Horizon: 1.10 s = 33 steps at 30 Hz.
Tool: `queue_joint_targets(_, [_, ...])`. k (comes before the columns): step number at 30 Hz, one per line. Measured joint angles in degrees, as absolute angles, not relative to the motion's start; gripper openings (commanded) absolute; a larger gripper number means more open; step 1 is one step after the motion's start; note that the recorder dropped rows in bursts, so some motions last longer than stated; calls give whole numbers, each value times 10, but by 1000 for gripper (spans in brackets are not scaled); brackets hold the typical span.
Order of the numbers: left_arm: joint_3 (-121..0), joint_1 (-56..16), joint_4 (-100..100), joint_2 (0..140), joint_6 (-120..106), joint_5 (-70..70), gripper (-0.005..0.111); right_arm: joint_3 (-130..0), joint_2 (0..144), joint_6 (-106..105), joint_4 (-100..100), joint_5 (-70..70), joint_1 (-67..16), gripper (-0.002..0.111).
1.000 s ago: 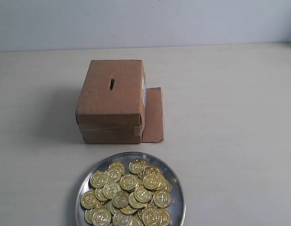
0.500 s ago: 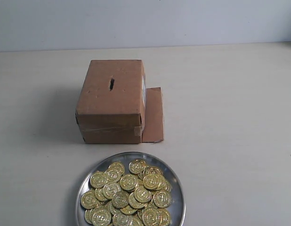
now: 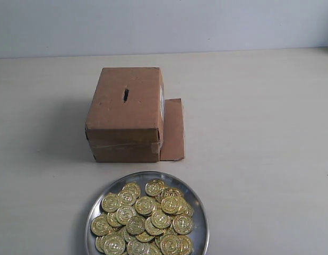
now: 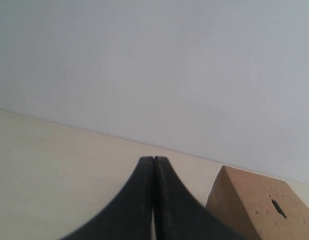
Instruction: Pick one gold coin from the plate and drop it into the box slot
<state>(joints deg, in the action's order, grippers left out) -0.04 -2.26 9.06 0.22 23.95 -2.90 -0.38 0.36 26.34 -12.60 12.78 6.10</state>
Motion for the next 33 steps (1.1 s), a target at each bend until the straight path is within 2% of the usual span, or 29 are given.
queue_joint_targets(25, [0, -23, 86, 2, 240, -52, 0, -2, 4, 262, -6, 143, 61, 0])
queue_joint_targets(33, [0, -23, 97, 2, 150, -151, 0, -2, 4, 45, 0, 150, 61, 0])
